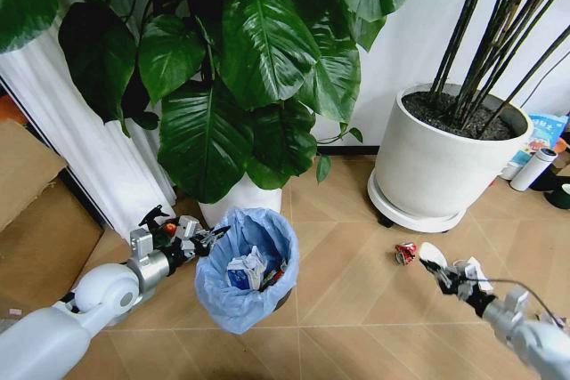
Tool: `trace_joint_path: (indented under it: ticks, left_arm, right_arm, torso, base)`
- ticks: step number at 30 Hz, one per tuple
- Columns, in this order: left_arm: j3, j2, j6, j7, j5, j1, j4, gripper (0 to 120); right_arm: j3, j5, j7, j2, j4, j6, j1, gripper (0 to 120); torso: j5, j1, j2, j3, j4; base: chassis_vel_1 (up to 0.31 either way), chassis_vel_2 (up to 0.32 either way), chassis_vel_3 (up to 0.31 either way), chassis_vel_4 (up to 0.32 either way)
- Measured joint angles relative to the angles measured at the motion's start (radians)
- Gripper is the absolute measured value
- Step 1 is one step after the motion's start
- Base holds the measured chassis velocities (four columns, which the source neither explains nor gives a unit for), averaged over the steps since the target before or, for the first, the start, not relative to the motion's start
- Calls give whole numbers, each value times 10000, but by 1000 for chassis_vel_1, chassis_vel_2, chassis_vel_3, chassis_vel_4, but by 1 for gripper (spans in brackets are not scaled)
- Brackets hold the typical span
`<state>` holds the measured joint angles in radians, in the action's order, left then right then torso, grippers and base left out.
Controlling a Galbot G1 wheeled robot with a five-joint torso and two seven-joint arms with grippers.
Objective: Pick up the trash bin and place the garbage on the floor into it.
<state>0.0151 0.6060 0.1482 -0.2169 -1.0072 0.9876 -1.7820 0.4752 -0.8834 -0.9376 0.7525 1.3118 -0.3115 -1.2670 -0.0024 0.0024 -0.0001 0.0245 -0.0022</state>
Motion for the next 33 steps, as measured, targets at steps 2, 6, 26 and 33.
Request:
trace_joint_path:
  ticks: [2, 6, 26, 33]
  left_arm:
    - [297, 145, 10, 38, -41, -336, 149, 0]
    - [684, 345, 13, 84, -99, -798, 401, 0]
    - [2864, 1302, -78, 111, -443, -2599, 1158, 0]
    - [3129, 1465, -107, 116, -468, -2756, 1186, 0]
  right_arm:
    - [-168, -588, -785, -327, 860, 112, 246, 0]
    - [-566, -1113, -1329, -619, 1597, 355, 839, 0]
    - [-4621, -2019, -2423, 124, 2373, 1658, 3491, 0]
    - [-5464, -2055, -2429, 616, 1776, 1697, 4227, 0]
  torso:
    - [6, 0, 0, 0, -3]
    - [1, 0, 0, 0, -3]
    - [3, 1, 0, 0, -3]
    - [4, 0, 0, 0, -3]
  base:
    - [0, 0, 0, 0]
    - [0, 0, 0, 0]
    - [0, 0, 0, 0]
    - [0, 0, 0, 0]
